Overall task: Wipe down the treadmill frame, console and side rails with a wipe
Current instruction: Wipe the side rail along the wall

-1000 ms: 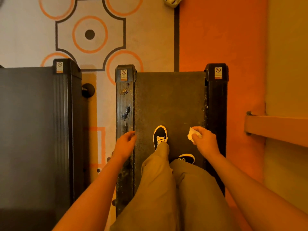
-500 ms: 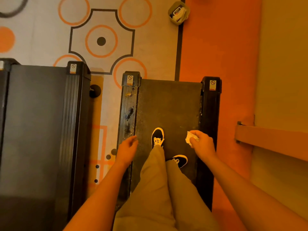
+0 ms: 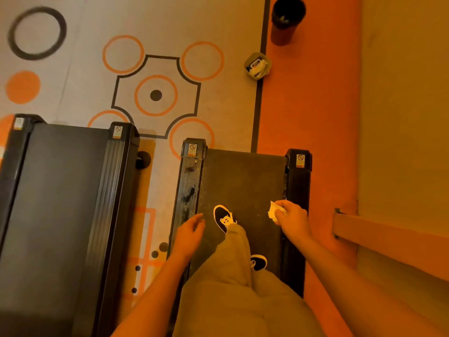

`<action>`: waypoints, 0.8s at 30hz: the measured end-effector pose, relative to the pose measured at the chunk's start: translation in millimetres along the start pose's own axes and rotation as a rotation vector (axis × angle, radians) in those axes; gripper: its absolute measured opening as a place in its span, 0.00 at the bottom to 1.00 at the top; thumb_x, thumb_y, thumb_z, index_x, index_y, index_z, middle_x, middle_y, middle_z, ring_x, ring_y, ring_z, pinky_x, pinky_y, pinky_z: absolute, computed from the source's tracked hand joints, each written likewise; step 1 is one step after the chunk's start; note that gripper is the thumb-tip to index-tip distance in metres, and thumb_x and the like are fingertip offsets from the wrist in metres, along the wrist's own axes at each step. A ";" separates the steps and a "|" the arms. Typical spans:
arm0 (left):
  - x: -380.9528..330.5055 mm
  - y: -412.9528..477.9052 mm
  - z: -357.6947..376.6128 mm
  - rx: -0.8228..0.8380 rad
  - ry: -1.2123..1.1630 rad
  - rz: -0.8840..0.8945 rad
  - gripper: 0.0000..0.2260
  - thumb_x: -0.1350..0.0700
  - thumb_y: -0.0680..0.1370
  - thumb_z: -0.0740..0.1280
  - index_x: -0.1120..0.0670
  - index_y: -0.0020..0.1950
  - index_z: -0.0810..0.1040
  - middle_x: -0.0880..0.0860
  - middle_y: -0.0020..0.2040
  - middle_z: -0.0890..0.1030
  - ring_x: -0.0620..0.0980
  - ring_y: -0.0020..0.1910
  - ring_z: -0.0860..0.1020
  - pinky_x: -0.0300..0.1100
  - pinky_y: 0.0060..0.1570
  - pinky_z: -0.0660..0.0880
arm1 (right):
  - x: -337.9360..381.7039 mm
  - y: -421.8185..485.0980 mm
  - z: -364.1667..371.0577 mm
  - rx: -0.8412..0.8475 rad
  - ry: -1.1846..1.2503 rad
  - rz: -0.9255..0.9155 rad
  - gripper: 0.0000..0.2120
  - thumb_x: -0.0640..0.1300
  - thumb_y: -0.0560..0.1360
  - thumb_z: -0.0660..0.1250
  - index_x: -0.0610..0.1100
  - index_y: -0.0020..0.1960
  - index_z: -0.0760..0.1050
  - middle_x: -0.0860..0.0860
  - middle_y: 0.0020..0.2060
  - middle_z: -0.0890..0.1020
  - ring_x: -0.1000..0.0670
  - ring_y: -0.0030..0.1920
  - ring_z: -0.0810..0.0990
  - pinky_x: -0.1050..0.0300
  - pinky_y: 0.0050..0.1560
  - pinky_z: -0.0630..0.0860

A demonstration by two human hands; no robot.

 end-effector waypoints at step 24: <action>-275.9 205.6 -148.0 -0.156 -0.041 0.103 0.18 0.52 0.84 0.61 0.53 0.74 0.72 0.56 0.64 0.81 0.49 0.58 0.79 0.46 0.59 0.75 | 230.3 235.6 -155.1 0.023 -0.009 -0.100 0.17 0.38 0.80 0.62 0.43 0.68 0.76 0.41 0.53 0.83 0.51 0.38 0.77 0.59 0.36 0.71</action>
Point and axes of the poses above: each hand's wrist, its own y-axis towards the middle knuckle, its own z-axis out of the palm, x = y × z, the point moved 6 cm from there along y, towards the middle knuckle
